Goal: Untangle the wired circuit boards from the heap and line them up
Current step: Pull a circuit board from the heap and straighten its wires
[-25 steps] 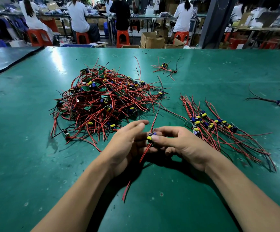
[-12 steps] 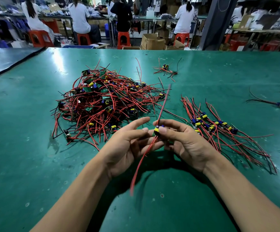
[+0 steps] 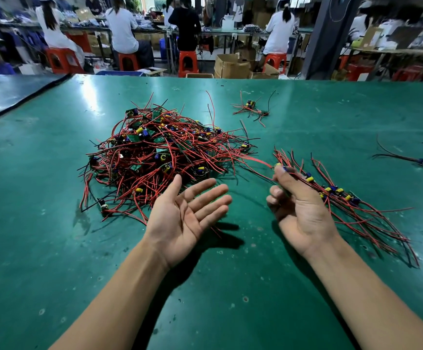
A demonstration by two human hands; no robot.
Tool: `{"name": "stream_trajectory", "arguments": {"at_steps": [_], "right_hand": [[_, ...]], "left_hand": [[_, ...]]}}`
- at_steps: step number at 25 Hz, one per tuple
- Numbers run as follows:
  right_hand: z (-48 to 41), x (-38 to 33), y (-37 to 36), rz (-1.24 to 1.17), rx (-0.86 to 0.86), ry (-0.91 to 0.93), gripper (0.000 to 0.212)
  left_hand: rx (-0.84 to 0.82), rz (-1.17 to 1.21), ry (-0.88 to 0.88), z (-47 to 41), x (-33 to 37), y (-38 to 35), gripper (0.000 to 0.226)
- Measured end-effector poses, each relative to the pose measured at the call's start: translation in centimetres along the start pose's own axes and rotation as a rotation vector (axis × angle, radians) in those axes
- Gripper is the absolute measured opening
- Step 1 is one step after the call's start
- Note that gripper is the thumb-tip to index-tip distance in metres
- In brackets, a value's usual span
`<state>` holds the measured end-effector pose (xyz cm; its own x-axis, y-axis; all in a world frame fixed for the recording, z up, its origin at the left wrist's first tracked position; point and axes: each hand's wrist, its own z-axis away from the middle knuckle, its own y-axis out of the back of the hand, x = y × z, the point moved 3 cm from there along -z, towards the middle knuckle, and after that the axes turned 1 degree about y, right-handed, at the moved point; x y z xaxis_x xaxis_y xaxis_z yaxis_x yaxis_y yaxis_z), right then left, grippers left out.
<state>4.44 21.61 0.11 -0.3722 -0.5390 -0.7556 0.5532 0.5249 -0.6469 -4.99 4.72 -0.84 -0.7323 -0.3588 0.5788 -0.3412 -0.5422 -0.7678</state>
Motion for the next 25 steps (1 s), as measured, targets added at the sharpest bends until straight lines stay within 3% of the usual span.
{"name": "stream_trajectory", "arguments": {"at_steps": [2, 4, 6, 8, 10, 13, 19, 25], "right_hand": [[-0.3, -0.4, 0.8, -0.123, 0.127, -0.032, 0.018], [-0.6, -0.8, 1.5, -0.215, 0.209, -0.069, 0.009], [-0.6, -0.7, 1.8, -0.199, 0.24, -0.081, 0.009], [-0.6, -0.3, 1.8, -0.135, 0.213, -0.097, 0.018], [-0.6, 0.1, 1.6, -0.046, 0.174, -0.118, 0.02], [-0.4, 0.7, 1.5, 0.116, 0.143, -0.097, 0.016], [-0.1, 1.9, 0.9, 0.481, 0.043, 0.024, 0.009], [0.0, 2.4, 0.7, 0.677, -0.032, 0.088, 0.01]], "left_hand": [[0.07, -0.119, -0.033, -0.2, -0.4, 0.0, 0.054], [0.175, -0.362, -0.193, -0.2, -0.4, 0.2, 0.034], [0.285, -0.839, -0.486, 0.1, 0.0, 0.6, 0.012], [0.388, -1.312, -0.712, 0.6, 0.2, 0.6, 0.007], [0.482, -1.589, -0.724, 0.8, 0.2, 0.8, 0.02], [0.608, -1.849, -0.542, 0.2, 0.2, 1.5, 0.04], [0.608, -1.811, -0.581, 0.2, 0.9, 1.4, 0.022], [0.402, -1.403, -0.595, 1.0, -0.8, -0.3, 0.015]]}}
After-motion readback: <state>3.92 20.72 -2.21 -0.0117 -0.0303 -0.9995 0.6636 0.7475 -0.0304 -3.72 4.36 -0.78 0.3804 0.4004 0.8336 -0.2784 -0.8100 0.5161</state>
